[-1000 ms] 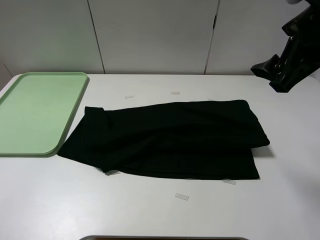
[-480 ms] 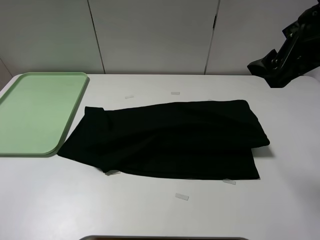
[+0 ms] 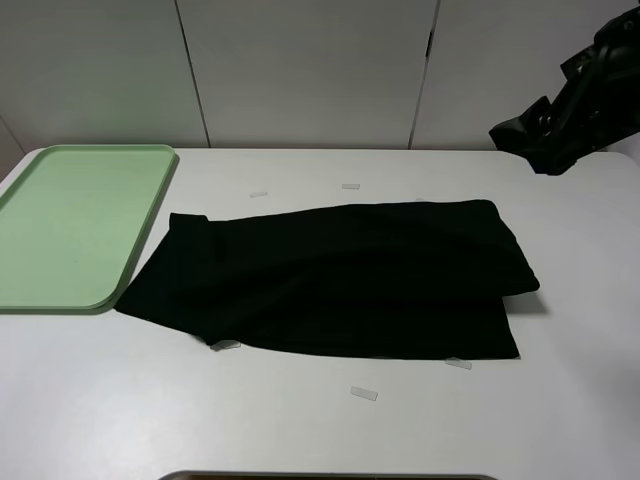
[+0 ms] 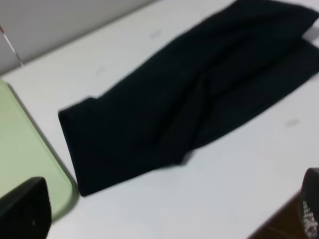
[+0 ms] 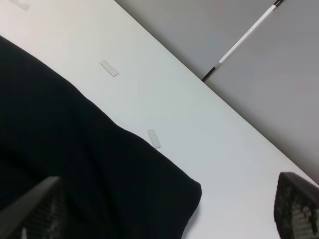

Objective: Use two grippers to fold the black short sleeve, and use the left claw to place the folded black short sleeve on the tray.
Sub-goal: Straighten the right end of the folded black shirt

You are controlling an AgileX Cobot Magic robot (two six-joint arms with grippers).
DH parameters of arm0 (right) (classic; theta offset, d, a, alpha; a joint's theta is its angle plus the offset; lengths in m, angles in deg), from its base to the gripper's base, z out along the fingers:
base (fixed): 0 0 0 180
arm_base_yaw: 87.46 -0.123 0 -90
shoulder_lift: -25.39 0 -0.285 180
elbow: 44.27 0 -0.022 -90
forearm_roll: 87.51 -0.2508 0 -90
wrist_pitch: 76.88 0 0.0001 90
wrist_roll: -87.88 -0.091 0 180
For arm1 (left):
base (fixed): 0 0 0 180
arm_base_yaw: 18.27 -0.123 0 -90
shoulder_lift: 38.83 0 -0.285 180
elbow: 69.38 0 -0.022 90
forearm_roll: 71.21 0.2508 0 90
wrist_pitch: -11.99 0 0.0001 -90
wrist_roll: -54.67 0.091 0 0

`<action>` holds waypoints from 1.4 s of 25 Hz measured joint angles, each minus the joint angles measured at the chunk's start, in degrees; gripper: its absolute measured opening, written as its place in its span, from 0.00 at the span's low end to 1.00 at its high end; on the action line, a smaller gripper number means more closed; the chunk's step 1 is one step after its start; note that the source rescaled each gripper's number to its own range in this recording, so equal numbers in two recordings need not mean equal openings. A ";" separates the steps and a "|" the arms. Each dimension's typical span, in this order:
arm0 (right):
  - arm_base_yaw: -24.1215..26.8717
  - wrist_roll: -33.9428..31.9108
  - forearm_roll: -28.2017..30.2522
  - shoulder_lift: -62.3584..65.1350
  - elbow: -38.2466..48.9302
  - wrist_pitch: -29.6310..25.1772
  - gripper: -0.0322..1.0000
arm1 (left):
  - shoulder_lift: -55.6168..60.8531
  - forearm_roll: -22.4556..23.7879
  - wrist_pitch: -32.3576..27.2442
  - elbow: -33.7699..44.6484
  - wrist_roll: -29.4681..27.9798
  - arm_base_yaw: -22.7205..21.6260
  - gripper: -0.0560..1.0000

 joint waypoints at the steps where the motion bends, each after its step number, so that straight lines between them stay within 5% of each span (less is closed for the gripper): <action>1: 0.00 0.00 -0.54 0.00 0.00 0.00 0.92 | 0.00 0.00 -0.05 1.04 -0.07 0.00 1.00; 18: 0.00 -0.96 -6.59 0.00 0.01 -4.07 0.92 | 0.00 2.66 -2.80 3.81 -4.55 -0.55 1.00; 29: 0.00 -7.24 -13.73 0.00 0.01 -12.74 0.92 | 0.00 2.66 -2.80 3.81 -4.60 -12.92 1.00; 35: 0.00 -9.02 -14.87 0.00 0.01 -18.00 0.92 | 0.00 2.76 -2.80 3.81 -4.60 -13.55 1.00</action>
